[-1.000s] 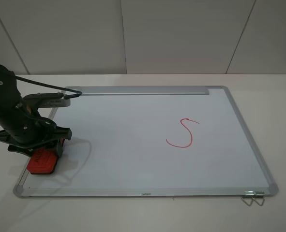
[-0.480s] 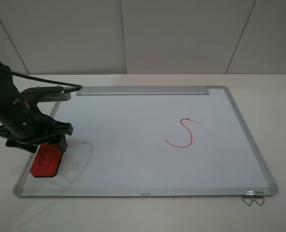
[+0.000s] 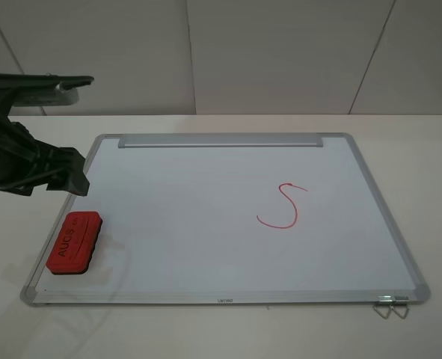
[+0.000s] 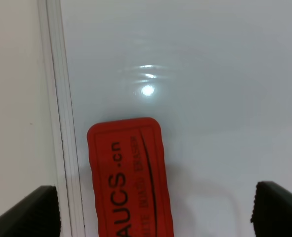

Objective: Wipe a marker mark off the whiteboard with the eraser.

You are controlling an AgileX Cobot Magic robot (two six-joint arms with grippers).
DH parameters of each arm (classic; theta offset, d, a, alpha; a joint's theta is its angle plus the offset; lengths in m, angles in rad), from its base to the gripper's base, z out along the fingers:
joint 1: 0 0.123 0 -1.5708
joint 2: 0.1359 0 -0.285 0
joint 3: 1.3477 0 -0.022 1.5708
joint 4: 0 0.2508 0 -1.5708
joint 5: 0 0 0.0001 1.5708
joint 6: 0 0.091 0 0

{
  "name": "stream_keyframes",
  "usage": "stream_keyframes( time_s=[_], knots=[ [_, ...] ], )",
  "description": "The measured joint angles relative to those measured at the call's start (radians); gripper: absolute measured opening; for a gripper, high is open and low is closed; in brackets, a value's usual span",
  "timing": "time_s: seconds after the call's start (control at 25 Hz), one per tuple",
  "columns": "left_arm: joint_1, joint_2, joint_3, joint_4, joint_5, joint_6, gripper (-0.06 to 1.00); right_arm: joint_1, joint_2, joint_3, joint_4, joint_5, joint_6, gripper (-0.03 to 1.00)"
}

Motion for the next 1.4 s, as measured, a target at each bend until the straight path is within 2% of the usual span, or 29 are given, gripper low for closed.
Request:
stream_keyframes(
  time_s=[0.44, 0.56, 0.76, 0.92, 1.08, 1.4],
  knots=[
    [-0.005, -0.617, 0.001, 0.0, 0.189, 0.065, 0.77, 0.0, 0.0, 0.0, 0.0, 0.0, 0.0, 0.71],
    [-0.005, -0.751, 0.001, -0.026, 0.284, 0.105, 0.77, 0.0, 0.0, 0.0, 0.0, 0.0, 0.0, 0.71],
    [-0.005, -0.929, 0.001, -0.126, 0.455, 0.21, 0.77, 0.0, 0.0, 0.0, 0.0, 0.0, 0.0, 0.71],
    [-0.005, -1.026, 0.001, -0.137, 0.543, 0.298, 0.77, 0.0, 0.0, 0.0, 0.0, 0.0, 0.0, 0.71],
    [-0.005, -1.085, 0.032, -0.135, 0.555, 0.318, 0.77, 0.0, 0.0, 0.0, 0.0, 0.0, 0.0, 0.71],
    [-0.005, -1.226, 0.203, -0.135, 0.529, 0.344, 0.77, 0.0, 0.0, 0.0, 0.0, 0.0, 0.0, 0.71]
  ],
)
